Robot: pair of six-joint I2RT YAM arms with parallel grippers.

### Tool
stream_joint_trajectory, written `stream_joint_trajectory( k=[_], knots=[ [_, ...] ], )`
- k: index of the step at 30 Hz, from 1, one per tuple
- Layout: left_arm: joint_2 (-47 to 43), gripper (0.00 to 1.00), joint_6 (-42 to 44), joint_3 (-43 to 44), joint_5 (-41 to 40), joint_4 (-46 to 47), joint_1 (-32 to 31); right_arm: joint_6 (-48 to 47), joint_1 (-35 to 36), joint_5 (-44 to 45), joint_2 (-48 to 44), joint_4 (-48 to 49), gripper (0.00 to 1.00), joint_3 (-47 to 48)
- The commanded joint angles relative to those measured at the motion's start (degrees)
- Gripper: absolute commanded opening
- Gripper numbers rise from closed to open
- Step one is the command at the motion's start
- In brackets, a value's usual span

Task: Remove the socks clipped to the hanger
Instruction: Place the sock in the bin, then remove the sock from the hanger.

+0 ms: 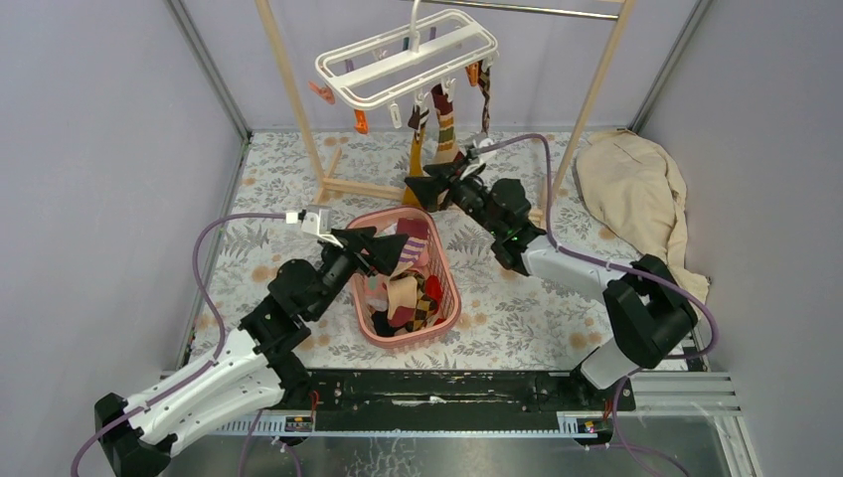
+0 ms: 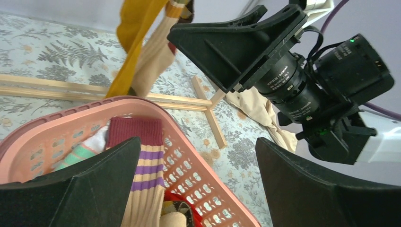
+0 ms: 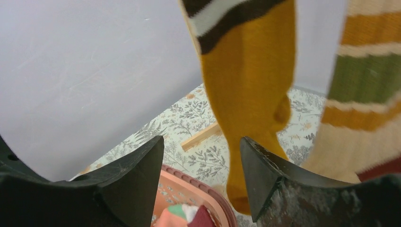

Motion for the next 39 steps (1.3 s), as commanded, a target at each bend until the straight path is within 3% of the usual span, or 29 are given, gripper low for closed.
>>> stream_joint_trajectory(
  k=[1, 6, 12, 14, 19, 21, 29, 31, 32, 34, 35, 37, 39],
  knots=[
    [-2.18, 0.99, 2.32, -2.26, -5.06, 5.96, -0.3, -8.55, 3.83, 10.09, 2.89, -2.16, 0.69, 7.45],
    [-3.19, 0.99, 3.39, -2.65, -5.92, 6.28, -0.29, -9.93, 6.95, 26.69, 8.48, -7.63, 0.72, 15.46],
    [-3.86, 0.99, 4.84, -3.12, -7.43, 6.22, -0.31, -10.47, 8.34, 39.04, 16.77, -13.34, 0.71, 25.87],
    [-4.27, 0.99, 5.3, -3.46, -8.1, 6.07, -0.3, -10.41, 8.34, 40.94, 18.21, -14.04, 0.62, 27.63],
    [-5.44, 0.99, 6.49, -4.16, -9.94, 5.57, -0.3, -11.46, 8.34, 40.37, 16.95, -11.12, 0.11, 25.29],
    [-5.5, 0.99, 6.74, -4.35, -10.23, 5.56, -0.26, -11.99, 8.33, 39.13, 14.76, -9.68, 0.0, 22.78],
    [-2.89, 0.99, 6.83, -3.96, -9.12, 6.94, -0.28, -13.54, 8.1, 31.82, 3.64, -7.04, 0.0, 12.58],
    [-1.72, 0.99, 6.88, -3.81, -8.77, 7.6, -0.28, -13.71, 7.79, 30.04, 2.32, -7.84, 0.04, 11.84],
    [-1.24, 0.99, 6.81, -3.79, -8.61, 7.87, -0.28, -14.05, 7.73, 29.66, 1.78, -7.92, 0.1, 11.47],
    [-0.48, 0.99, 6.79, -3.66, -8.51, 8.45, -0.3, -14.34, 7.8, 29.98, 1.24, -9.03, 0.42, 11.18],
    [-0.14, 0.99, 6.71, -3.56, -8.47, 8.56, -0.24, -14.31, 7.74, 30.6, 1.05, -10.06, 0.52, 11.26],
    [0.4, 0.99, 6.66, -3.4, -8.33, 8.82, -0.26, -14.31, 7.78, 32.67, 0.97, -10.76, 0.63, 10.83],
    [0.94, 0.99, 6.62, -3.23, -8.14, 9.08, -0.24, -14.96, 7.75, 33.95, 1.5, -10.68, 0.68, 10.62]
  ],
)
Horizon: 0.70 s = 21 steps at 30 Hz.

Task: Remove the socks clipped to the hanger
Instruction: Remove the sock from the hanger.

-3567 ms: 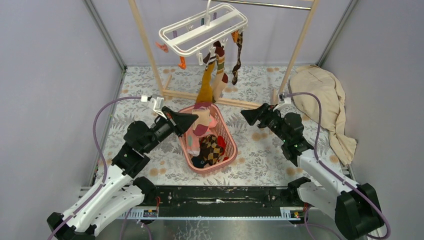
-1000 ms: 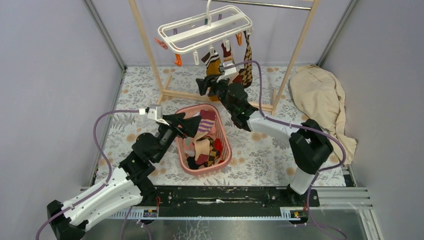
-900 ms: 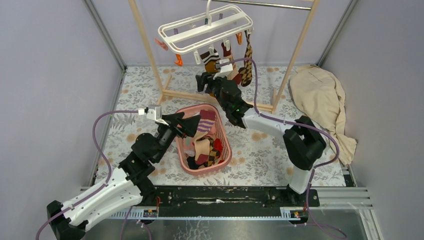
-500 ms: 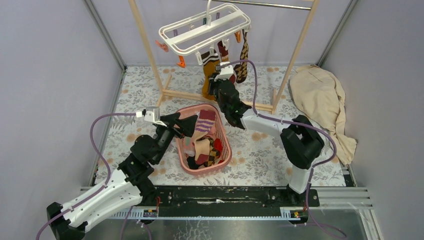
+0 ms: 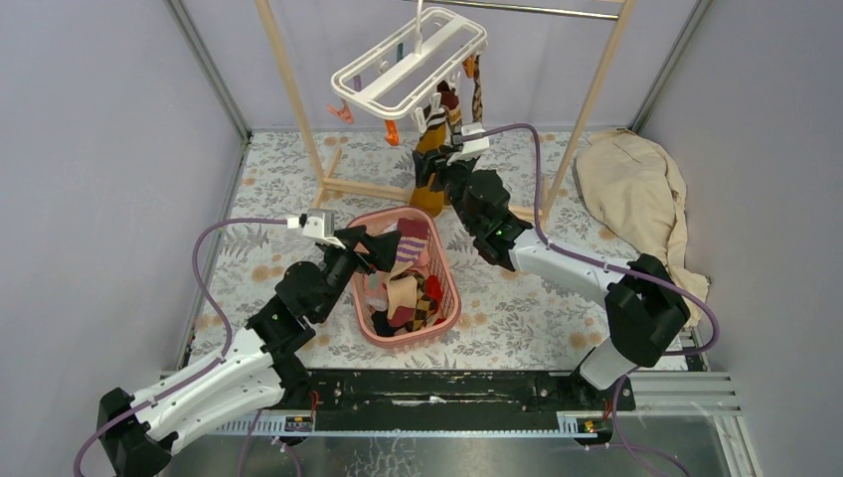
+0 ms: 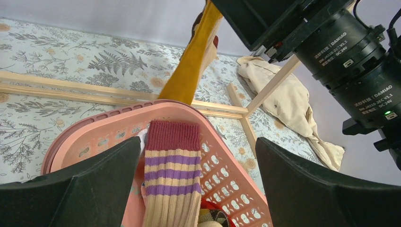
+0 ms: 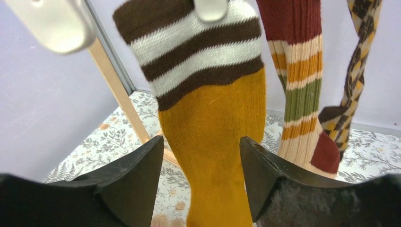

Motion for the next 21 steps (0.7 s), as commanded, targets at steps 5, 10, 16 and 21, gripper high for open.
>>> stream_joint_trajectory(
  k=[5, 10, 16, 21],
  knots=[
    [1.43, 0.99, 1.34, 1.3, 0.11, 5.4, -0.26, -1.71, -0.13, -0.6, -0.2, 5.57, 0.65, -4.18],
    [1.67, 0.99, 2.02, 1.57, -0.37, 5.58, -0.2, -1.86, -0.1, 0.9, 3.29, 5.94, 0.71, -2.07],
    [1.79, 0.99, 2.75, 2.03, -0.89, 5.67, -0.21, -1.54, -0.19, 12.88, 9.11, 4.51, 0.74, 3.62],
    [1.57, 0.99, 3.43, 1.97, -1.35, 5.49, -0.22, -0.23, -1.98, 17.27, 12.85, 6.15, 0.65, 5.78]
  ],
)
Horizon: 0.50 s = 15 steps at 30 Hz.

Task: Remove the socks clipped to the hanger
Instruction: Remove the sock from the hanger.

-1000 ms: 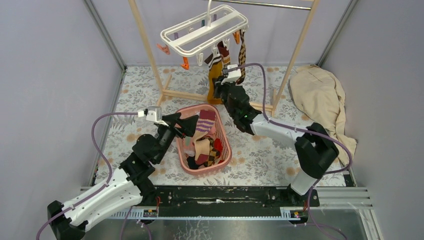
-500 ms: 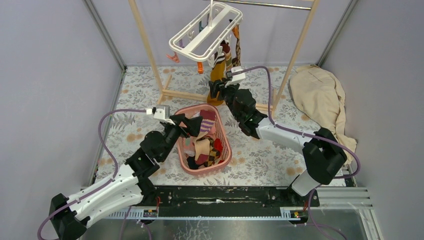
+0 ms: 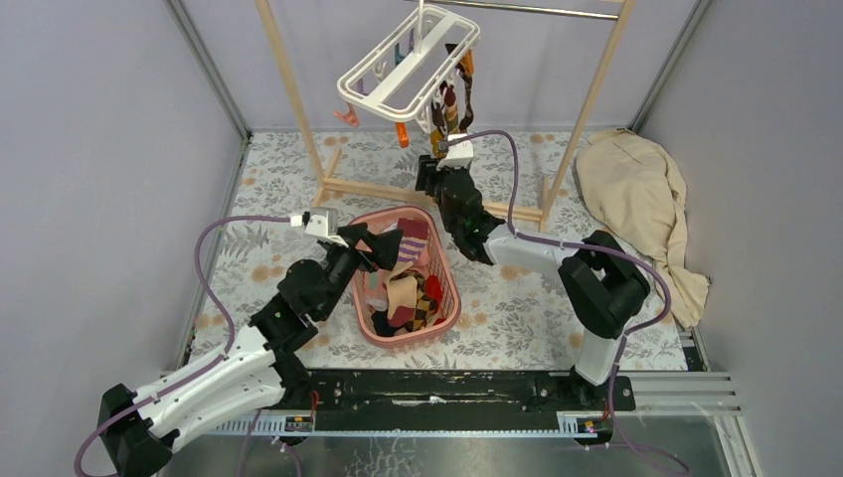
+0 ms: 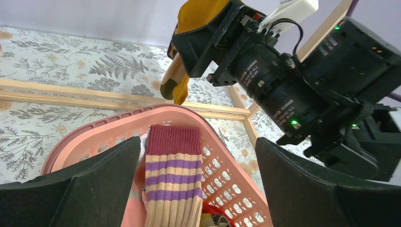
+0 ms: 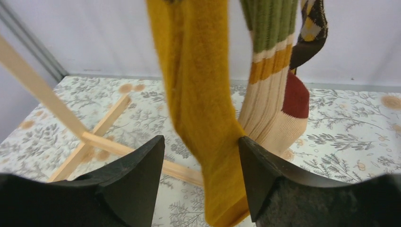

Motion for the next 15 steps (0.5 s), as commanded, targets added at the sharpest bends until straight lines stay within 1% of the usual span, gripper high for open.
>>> stream_joint_trajectory(
  k=[1, 3, 4, 5, 7, 11, 15],
  knots=[
    [-0.3, 0.99, 1.84, 1.61, -1.6, 3.83, -0.14, 2.05, -2.59, 6.0, 1.73, 3.47, 0.59, 4.75],
    [-0.32, 0.99, 2.01, 1.42, -1.68, 3.85, -0.11, 5.18, -4.54, 1.72, 1.64, 2.93, 0.4, 4.63],
    [-0.36, 0.99, 2.1, 1.35, -1.73, 3.81, -0.06, 6.77, -5.25, -0.59, 1.0, 3.03, 0.28, 3.84],
    [-0.43, 0.99, 2.21, 1.27, -1.84, 3.77, 0.0, 7.83, -5.83, -2.71, -0.06, 3.88, 0.21, 2.57],
    [-0.45, 0.98, 2.31, 1.07, -1.92, 3.77, 0.08, 8.59, -6.23, -6.25, -2.46, 6.84, 0.13, -1.09],
    [0.11, 0.99, 3.03, 0.83, 0.05, 4.65, 0.31, 9.63, -6.82, -14.41, -9.09, 10.55, 0.05, -8.81],
    [1.85, 0.99, 4.34, 0.83, 6.99, 8.05, 0.4, 12.07, -7.98, -21.6, -16.23, 8.0, 0.01, -12.56]
  ],
)
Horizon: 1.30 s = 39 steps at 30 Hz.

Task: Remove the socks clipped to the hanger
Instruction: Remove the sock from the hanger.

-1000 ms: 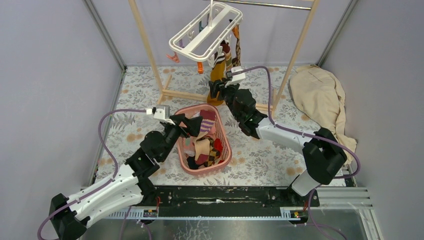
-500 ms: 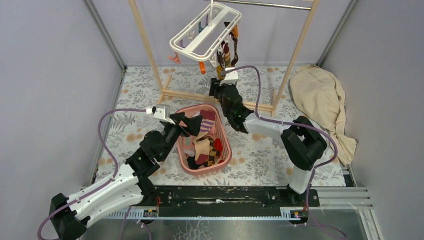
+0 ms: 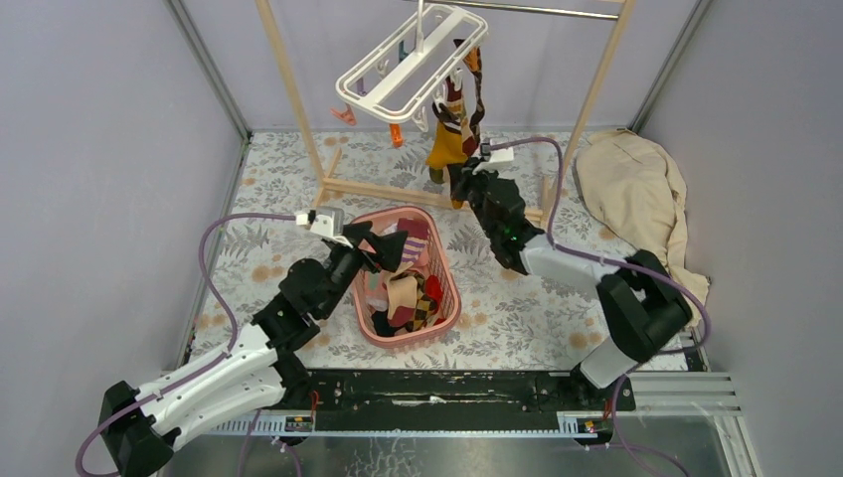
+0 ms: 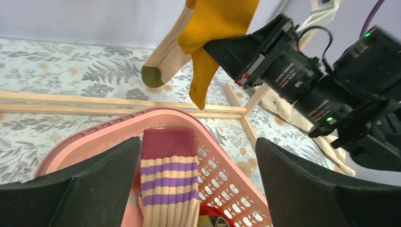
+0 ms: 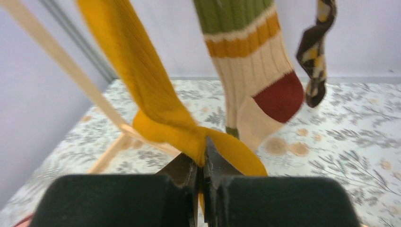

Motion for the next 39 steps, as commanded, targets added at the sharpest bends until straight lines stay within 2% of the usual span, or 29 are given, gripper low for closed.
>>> stream_joint_trajectory(
  k=[1, 7, 13, 20, 28, 39],
  knots=[
    [1.9, 0.99, 2.42, 0.79, 6.47, 7.32, 0.3, 3.87, -0.97, -11.72, -9.51, 3.45, 0.0, -2.19],
    [4.42, 0.99, 2.76, 0.91, 11.12, 10.09, 0.38, 6.28, -1.41, -18.72, -19.15, -4.25, 0.0, -3.03],
    [5.58, 0.99, 2.34, -1.12, 16.15, 16.43, 0.46, 9.94, -1.72, -26.88, -24.19, -13.31, 0.0, -1.01],
    [7.29, 0.99, 2.07, -3.71, 20.41, 24.06, 0.49, 16.99, -1.73, -36.78, -26.35, -13.35, 0.0, -2.97],
    [8.22, 0.99, 4.76, -7.18, 19.94, 32.75, 0.82, 19.93, -1.82, -42.76, -28.33, -15.23, 0.0, -3.93],
    [15.5, 0.99, 13.32, -3.39, 17.12, 37.34, 1.44, 21.9, -2.15, -47.77, -28.4, -18.55, 0.0, -2.25]
  ],
)
